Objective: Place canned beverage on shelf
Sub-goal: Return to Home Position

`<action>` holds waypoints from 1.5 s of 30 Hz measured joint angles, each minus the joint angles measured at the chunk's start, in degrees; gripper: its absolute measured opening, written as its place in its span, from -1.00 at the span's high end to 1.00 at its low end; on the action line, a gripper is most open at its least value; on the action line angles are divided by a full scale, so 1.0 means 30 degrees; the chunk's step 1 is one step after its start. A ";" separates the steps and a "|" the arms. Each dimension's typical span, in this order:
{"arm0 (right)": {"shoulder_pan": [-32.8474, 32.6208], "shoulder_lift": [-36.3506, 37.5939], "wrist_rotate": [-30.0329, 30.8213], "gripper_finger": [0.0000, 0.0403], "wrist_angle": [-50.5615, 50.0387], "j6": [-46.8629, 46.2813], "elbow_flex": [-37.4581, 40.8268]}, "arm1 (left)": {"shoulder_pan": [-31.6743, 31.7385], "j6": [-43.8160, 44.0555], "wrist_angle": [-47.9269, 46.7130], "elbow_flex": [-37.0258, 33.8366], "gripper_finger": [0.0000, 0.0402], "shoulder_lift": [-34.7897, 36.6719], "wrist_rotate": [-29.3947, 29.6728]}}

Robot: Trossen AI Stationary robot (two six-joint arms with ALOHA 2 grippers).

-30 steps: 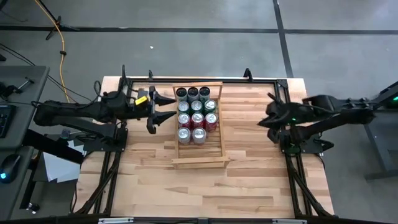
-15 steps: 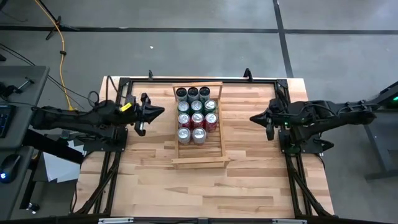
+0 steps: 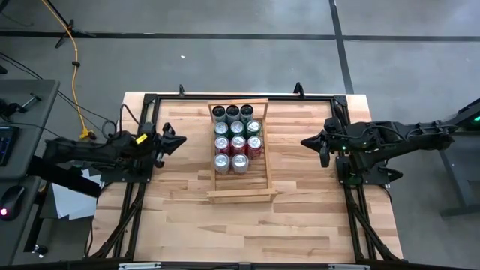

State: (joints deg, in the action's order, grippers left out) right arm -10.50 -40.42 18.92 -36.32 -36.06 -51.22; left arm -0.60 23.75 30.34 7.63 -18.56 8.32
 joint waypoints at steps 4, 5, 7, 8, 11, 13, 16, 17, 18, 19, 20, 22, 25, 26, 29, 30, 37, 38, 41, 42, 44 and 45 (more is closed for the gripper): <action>0.0000 0.0007 -0.0004 1.00 -0.0082 -0.0043 0.0000 | 0.0000 0.0900 0.0081 -0.1422 1.00 0.0941 0.0291; 0.0000 0.0007 -0.0006 1.00 -0.0122 -0.0038 0.0000 | 0.0000 0.1104 0.0237 -0.1770 1.00 0.1100 0.0324; 0.0000 0.0007 -0.0002 1.00 -0.0170 -0.0028 -0.0002 | 0.0000 0.1523 0.0412 -0.2332 1.00 0.1332 0.0495; -0.0007 0.0007 -0.0007 1.00 -0.0277 -0.0013 -0.0007 | 0.0000 0.1628 0.0128 -0.2312 1.00 0.1406 0.0491; -0.0015 0.0041 -0.0123 1.00 -0.0759 0.0148 -0.0007 | 0.0000 0.1579 -0.0144 -0.2292 1.00 0.1431 0.0503; -0.0022 0.0162 -0.0334 1.00 -0.1228 0.0468 -0.0007 | 0.0000 0.1577 -0.0297 -0.2292 1.00 0.1428 0.0499; -0.0022 0.0653 -0.0601 1.00 -0.2430 0.0989 -0.0007 | 0.0007 0.1878 -0.1388 -0.2277 1.00 0.1430 0.0500; -0.0022 0.0908 -0.0763 1.00 -0.2837 0.1210 -0.0007 | 0.0007 0.2089 -0.1944 -0.2277 1.00 0.1424 0.0450; -0.0022 0.1247 -0.0907 1.00 -0.3276 0.1414 -0.0007 | 0.0007 0.2495 -0.2542 -0.2277 1.00 0.1424 0.0310; -0.0022 0.1648 -0.0991 1.00 -0.3795 0.1679 0.0032 | 0.0007 0.2859 -0.3048 -0.2277 1.00 0.1421 0.0199; -0.0028 0.2205 -0.1034 1.00 -0.3851 0.1886 0.0260 | 0.0007 0.3020 -0.3503 -0.2277 1.00 0.1411 0.0143; -0.0058 0.3741 -0.1502 1.00 -0.3716 0.2378 0.1109 | 0.0007 0.2927 -0.4535 -0.2277 1.00 0.1402 0.0095; -0.0080 0.6760 -0.2113 1.00 -0.2655 0.2558 0.3346 | 0.0007 0.2492 -0.5746 -0.2277 1.00 0.1407 0.0078; -0.0080 0.7857 -0.2267 1.00 -0.1967 0.2449 0.4248 | 0.0007 0.2343 -0.6038 -0.2277 1.00 0.1402 0.0066; -0.0080 1.0872 -0.2416 1.00 0.1389 0.3168 0.7116 | 0.0007 0.1904 -0.6872 -0.2277 1.00 0.1402 0.0058; -0.0080 1.1721 -0.2449 1.00 0.2626 0.3770 0.8084 | 0.0007 0.1849 -0.7052 -0.2277 1.00 0.1402 0.0058; 0.0037 1.3018 -0.3471 1.00 0.7644 0.6224 1.2127 | 0.0007 0.1805 -0.7393 -0.2277 1.00 0.1359 0.0058; 0.0089 1.2968 -0.3736 1.00 0.7978 0.6259 1.2430 | 0.0007 0.1705 -0.7444 -0.2273 1.00 0.1376 0.0058; 0.0182 1.3023 -0.4411 1.00 0.8240 0.6255 1.3384 | 0.0007 0.1695 -0.7495 -0.2265 1.00 0.1313 -0.0041; 0.0191 1.3090 -0.4430 1.00 0.8378 0.6319 1.3646 | 0.0007 0.1693 -0.7580 -0.2263 1.00 0.1315 -0.0044; 0.0197 1.3245 -0.4459 1.00 0.8929 0.6521 1.4315 | 0.0007 0.1650 -0.7592 -0.2263 0.99 0.1311 -0.0089; 0.0204 1.3325 -0.4457 1.00 0.9266 0.6536 1.4700 | 0.0007 0.1657 -0.7593 -0.2263 0.99 0.1315 -0.0083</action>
State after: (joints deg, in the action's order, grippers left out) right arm -9.89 -0.45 5.55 -8.53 -16.45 -7.12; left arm -0.58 28.72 7.56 0.84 -14.61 8.07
